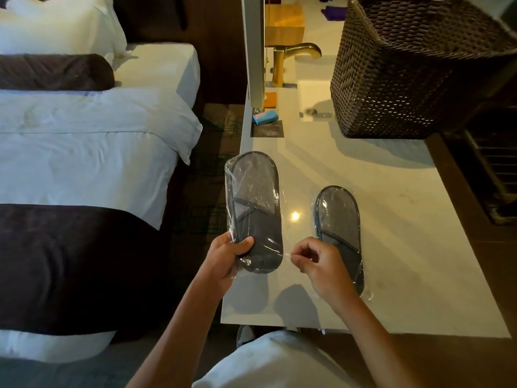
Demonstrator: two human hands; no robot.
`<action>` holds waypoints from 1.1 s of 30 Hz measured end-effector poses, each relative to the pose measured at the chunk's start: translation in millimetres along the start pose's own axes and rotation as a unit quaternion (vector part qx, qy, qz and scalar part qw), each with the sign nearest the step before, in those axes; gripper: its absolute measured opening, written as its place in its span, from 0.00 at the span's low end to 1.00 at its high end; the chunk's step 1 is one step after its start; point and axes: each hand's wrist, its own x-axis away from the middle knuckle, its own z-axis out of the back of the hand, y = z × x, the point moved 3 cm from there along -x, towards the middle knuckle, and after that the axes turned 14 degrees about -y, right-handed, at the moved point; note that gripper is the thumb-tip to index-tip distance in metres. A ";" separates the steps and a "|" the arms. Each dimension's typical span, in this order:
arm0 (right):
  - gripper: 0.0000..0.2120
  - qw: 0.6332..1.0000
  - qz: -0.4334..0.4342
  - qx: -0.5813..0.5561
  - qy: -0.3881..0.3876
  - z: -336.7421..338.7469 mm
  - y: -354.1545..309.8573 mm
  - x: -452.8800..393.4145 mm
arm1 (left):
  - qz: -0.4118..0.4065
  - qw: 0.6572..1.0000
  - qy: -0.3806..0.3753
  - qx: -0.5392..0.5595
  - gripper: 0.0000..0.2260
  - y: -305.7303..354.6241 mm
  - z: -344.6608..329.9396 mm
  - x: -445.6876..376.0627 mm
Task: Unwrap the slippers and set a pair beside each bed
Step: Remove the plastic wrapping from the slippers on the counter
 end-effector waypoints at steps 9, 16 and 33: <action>0.07 0.993 0.109 0.046 0.009 12.6 -7.7 19.8 | -0.019 0.994 0.031 0.108 0.17 8.5 1.8 -6.0; 0.19 0.928 0.236 0.289 0.014 7.8 -38.9 17.2 | -0.028 0.997 0.036 0.062 0.11 8.4 -19.6 -4.5; 0.06 0.955 -0.136 -0.261 0.033 -26.8 -24.8 -0.8 | -0.047 0.998 -0.015 0.031 0.14 10.2 -33.5 -10.2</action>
